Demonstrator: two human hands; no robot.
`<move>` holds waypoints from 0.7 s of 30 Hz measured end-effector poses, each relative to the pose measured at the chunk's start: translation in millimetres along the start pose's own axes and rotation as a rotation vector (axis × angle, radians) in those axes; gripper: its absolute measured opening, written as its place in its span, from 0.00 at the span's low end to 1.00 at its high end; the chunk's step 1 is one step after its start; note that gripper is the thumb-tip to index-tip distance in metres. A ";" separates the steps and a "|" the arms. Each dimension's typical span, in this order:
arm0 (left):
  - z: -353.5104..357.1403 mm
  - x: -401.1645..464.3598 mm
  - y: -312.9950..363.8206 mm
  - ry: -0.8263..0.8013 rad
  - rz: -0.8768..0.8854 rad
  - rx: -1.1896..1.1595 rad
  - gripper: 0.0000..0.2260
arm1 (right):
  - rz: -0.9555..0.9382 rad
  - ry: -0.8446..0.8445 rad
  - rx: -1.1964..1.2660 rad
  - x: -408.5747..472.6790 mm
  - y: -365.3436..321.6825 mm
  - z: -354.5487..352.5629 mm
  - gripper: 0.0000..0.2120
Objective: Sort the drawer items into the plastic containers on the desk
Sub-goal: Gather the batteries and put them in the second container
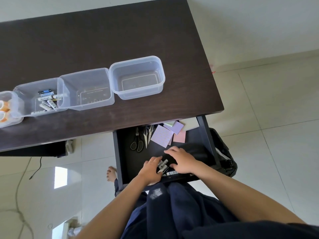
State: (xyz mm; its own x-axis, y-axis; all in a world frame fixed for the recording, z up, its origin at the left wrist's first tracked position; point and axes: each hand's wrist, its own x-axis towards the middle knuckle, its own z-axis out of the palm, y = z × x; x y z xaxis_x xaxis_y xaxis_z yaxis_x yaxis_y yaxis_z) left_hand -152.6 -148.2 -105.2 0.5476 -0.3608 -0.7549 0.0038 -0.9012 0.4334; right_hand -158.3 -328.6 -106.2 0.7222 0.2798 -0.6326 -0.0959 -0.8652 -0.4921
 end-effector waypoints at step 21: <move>-3.8 -6.6 -7.1 0.018 -0.296 0.122 0.27 | 0.329 -0.015 0.068 6.3 8.8 15.8 0.14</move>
State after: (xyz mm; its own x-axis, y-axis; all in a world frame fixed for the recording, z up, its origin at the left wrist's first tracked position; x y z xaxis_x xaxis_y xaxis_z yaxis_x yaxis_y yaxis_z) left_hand -153.0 -138.6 -101.4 0.5523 -0.0752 -0.8302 0.0654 -0.9890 0.1330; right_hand -165.4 -327.9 -123.9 0.6352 -0.0034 -0.7724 -0.3683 -0.8803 -0.2990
